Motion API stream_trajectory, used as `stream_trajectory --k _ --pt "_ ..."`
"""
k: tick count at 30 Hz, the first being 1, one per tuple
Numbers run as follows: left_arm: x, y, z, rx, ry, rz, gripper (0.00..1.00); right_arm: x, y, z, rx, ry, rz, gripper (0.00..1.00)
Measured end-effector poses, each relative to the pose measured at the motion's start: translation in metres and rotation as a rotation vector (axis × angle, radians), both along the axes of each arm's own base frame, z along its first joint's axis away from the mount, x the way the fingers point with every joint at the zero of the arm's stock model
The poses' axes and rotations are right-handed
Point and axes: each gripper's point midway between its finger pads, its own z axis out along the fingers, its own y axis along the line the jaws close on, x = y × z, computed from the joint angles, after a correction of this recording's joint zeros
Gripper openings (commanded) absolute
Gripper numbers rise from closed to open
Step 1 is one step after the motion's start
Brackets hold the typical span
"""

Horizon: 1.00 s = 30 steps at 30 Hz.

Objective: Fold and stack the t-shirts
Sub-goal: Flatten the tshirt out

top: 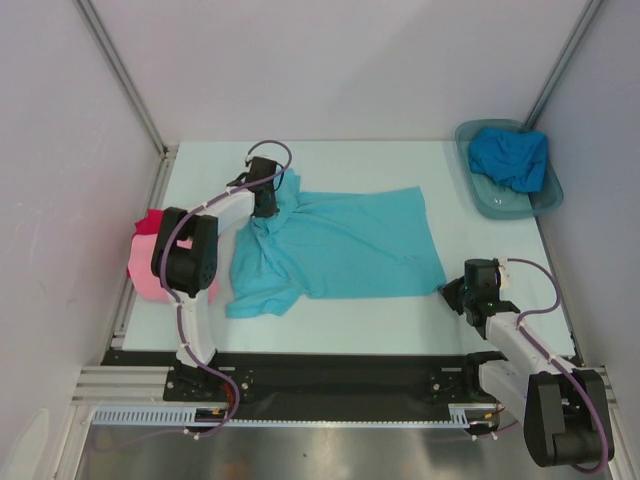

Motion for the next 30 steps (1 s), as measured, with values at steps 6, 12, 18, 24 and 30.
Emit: stream_trajectory --k 6,12,18,24,30 --pt "0.021 0.012 0.032 0.078 -0.076 0.035 0.00 0.001 0.000 0.001 0.002 -0.005 0.002 0.00" --pt "0.042 0.018 0.068 0.092 -0.154 0.051 0.09 0.000 0.001 0.001 0.006 -0.009 0.005 0.00" --pt "0.038 0.008 0.060 0.030 -0.130 -0.004 0.33 0.000 0.002 0.001 0.010 -0.014 0.009 0.00" --pt "0.027 -0.006 0.044 -0.030 -0.079 -0.062 0.36 0.002 0.001 0.004 0.010 -0.025 0.006 0.00" --pt "0.026 -0.014 0.044 -0.067 -0.074 -0.093 0.31 0.000 0.001 0.003 0.015 -0.022 0.008 0.00"
